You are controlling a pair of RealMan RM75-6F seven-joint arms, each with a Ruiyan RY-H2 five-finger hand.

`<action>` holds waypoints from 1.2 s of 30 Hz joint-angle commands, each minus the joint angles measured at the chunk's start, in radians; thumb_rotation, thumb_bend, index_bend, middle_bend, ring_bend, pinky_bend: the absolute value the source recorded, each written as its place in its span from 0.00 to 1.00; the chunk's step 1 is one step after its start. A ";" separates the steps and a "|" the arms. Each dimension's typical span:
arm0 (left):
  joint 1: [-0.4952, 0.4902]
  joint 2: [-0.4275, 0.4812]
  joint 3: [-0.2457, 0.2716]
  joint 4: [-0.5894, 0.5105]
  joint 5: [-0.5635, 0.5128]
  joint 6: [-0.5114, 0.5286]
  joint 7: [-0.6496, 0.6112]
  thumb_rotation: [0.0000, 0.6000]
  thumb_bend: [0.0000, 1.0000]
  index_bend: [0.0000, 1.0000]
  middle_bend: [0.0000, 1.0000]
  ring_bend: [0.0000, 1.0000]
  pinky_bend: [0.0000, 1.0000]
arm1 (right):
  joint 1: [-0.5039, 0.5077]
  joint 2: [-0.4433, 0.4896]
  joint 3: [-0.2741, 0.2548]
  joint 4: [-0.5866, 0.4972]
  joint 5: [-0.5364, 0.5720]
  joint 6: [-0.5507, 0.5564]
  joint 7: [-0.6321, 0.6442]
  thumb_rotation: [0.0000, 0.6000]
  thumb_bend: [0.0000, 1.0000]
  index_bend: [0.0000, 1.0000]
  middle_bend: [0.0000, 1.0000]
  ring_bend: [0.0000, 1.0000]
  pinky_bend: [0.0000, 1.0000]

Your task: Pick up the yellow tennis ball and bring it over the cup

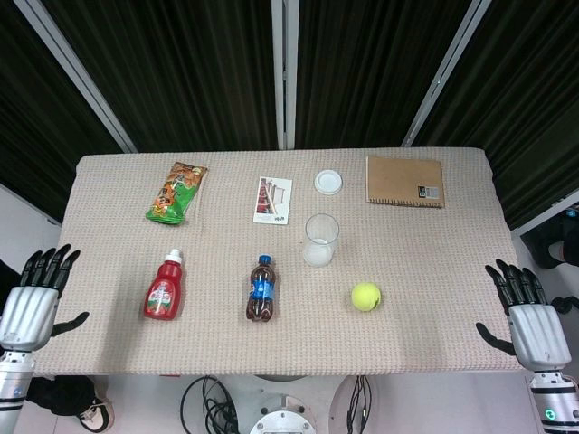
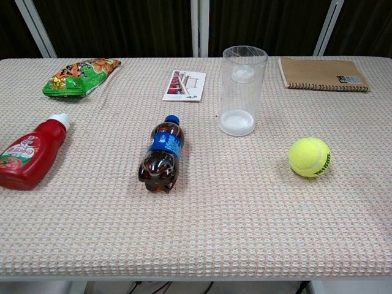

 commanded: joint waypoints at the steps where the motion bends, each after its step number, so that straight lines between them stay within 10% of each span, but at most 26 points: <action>1: -0.001 0.001 -0.003 0.000 -0.007 -0.002 0.001 1.00 0.03 0.02 0.00 0.00 0.00 | 0.001 -0.002 0.005 0.008 0.009 -0.003 -0.004 1.00 0.15 0.00 0.00 0.00 0.00; 22: 0.007 -0.004 0.023 -0.019 0.021 0.001 0.004 1.00 0.03 0.02 0.00 0.00 0.00 | 0.087 -0.009 0.002 -0.081 -0.004 -0.143 -0.233 1.00 0.13 0.00 0.00 0.00 0.00; 36: 0.020 -0.013 0.029 0.017 0.045 0.030 -0.037 1.00 0.03 0.02 0.00 0.00 0.00 | 0.287 -0.217 0.061 -0.047 0.100 -0.399 -0.452 1.00 0.17 0.00 0.00 0.00 0.00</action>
